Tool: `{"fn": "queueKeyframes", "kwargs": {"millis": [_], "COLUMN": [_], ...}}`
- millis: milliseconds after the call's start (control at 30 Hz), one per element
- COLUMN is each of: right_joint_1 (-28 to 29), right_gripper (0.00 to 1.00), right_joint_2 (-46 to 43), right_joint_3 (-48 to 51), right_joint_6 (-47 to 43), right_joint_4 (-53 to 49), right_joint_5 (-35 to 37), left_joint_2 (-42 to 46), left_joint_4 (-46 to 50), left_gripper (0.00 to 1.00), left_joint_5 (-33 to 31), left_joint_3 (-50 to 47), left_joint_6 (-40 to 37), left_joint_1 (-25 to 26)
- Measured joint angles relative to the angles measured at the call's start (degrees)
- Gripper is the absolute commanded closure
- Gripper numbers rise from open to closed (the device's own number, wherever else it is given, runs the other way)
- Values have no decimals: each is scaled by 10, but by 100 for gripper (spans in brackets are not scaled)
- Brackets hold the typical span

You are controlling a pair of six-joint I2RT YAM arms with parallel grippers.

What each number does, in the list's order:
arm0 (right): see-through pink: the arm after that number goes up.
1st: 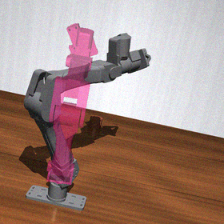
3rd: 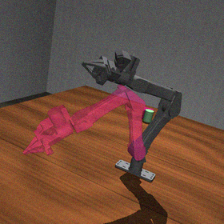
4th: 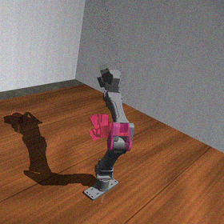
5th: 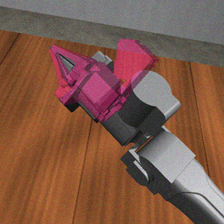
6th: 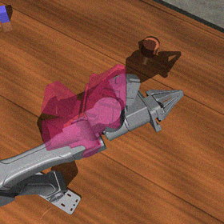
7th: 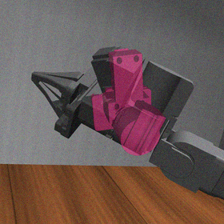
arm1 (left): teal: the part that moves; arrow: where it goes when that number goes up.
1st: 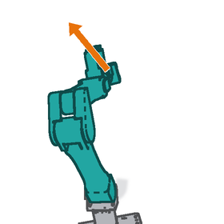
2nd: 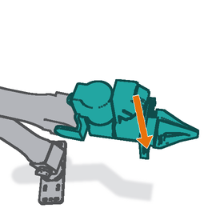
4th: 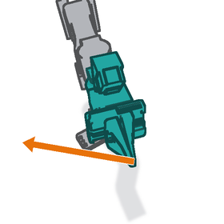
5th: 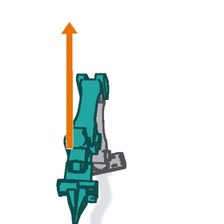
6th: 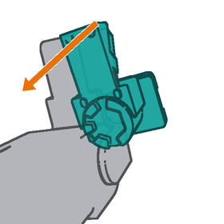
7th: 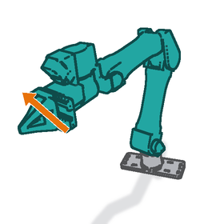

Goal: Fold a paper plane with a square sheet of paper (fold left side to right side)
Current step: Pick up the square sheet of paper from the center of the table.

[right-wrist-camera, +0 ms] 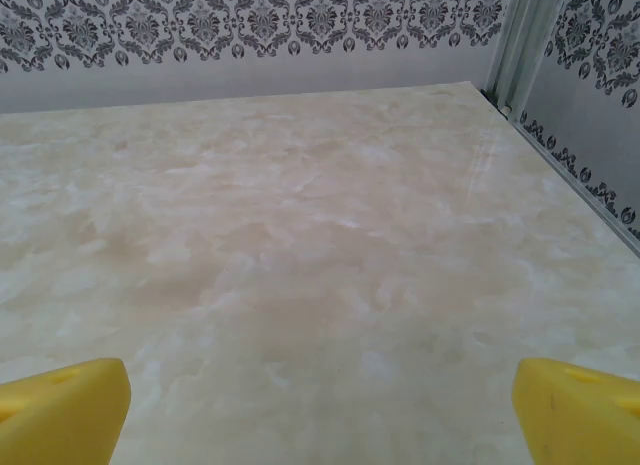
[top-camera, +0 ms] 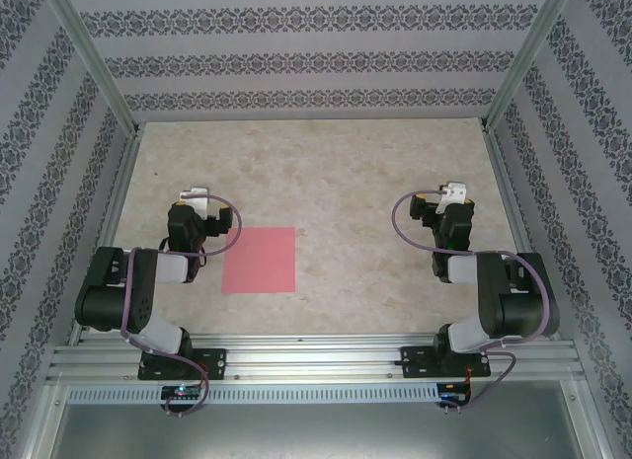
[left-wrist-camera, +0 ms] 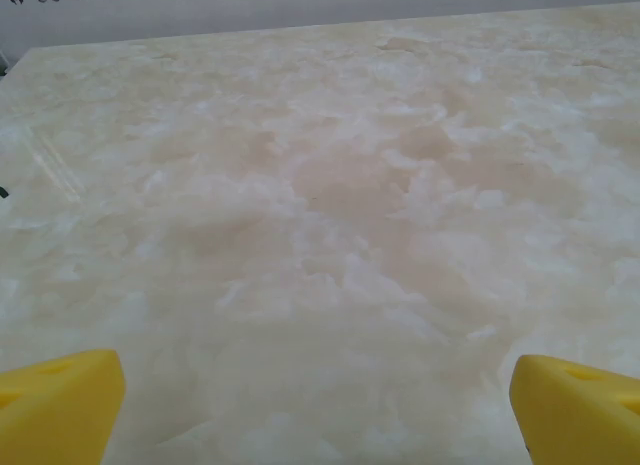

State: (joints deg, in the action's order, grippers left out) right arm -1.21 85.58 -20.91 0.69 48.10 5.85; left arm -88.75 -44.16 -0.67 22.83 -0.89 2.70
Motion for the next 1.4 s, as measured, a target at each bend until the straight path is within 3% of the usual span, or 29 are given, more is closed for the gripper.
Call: {"fn": "queueKeyframes", "kwargs": {"millis": [800,967,1100,1233,1400], "right_joint_1": [0,6,47,124,246], "right_gripper": [2,2,2,2,2], "right_joint_2": [-3,-80,-162,-199,-178], "right_joint_3": [-6,-68,-158,-221,-257], "right_joint_6": [0,3,28,81,167], "right_joint_4": [-16,-164,-315,-436,-564], "right_joint_5": [-2,-1,2,2,15], "left_joint_2": [22,149,235,270,283], "left_joint_4": [25,173,358,528,722], "left_gripper": [0,0,0,0,0], "left_joint_5": [-19,-52,-53,-5,92], "left_joint_3": [6,58,174,247,245], "left_joint_6": [1,30,99,177,259], "left_joint_1": [0,0,0,0,1]}}
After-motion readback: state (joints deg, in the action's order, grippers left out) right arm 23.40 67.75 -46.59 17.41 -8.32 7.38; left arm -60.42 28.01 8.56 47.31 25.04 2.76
